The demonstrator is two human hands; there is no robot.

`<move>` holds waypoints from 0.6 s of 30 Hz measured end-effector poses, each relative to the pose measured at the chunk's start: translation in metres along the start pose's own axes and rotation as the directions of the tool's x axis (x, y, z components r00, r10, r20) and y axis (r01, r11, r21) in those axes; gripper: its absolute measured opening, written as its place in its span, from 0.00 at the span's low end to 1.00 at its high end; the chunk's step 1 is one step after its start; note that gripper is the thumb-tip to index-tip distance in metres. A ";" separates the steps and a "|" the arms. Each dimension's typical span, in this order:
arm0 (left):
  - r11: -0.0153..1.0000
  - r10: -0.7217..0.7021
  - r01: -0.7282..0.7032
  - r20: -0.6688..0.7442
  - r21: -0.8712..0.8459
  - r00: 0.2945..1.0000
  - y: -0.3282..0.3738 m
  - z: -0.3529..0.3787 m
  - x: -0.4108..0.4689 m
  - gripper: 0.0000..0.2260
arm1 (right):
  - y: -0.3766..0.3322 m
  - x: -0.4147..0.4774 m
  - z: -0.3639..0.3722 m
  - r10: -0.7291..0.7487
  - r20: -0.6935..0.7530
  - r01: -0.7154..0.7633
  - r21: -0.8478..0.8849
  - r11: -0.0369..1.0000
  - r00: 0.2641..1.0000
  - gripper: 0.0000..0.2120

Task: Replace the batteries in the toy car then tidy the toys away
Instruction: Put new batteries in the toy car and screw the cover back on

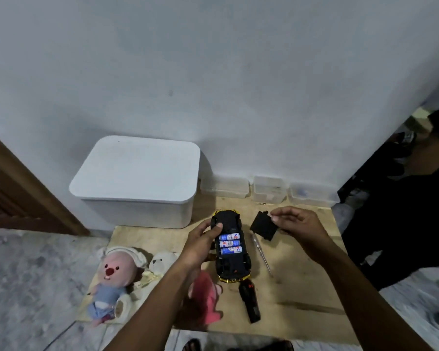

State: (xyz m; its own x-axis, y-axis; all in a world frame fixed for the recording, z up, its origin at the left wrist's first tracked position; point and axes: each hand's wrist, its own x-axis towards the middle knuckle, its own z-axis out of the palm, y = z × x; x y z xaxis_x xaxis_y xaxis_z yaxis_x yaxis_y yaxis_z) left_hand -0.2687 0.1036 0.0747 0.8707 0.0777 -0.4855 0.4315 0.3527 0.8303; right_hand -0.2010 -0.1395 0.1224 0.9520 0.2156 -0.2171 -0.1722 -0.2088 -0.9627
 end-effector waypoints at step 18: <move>0.998 0.013 -0.017 0.064 0.054 0.998 0.008 -0.028 -0.016 0.11 | -0.020 -0.005 0.089 -0.120 0.345 0.240 -0.331 0.913 0.931 0.06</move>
State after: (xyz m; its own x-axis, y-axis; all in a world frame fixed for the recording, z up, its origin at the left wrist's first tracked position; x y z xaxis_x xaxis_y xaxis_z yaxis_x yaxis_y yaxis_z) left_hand -0.2859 0.1312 0.0812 0.8897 0.0224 -0.4560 0.4291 0.3002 0.8519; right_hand -0.2251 -0.0513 0.1287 0.8194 0.5552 -0.1426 0.1552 -0.4545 -0.8771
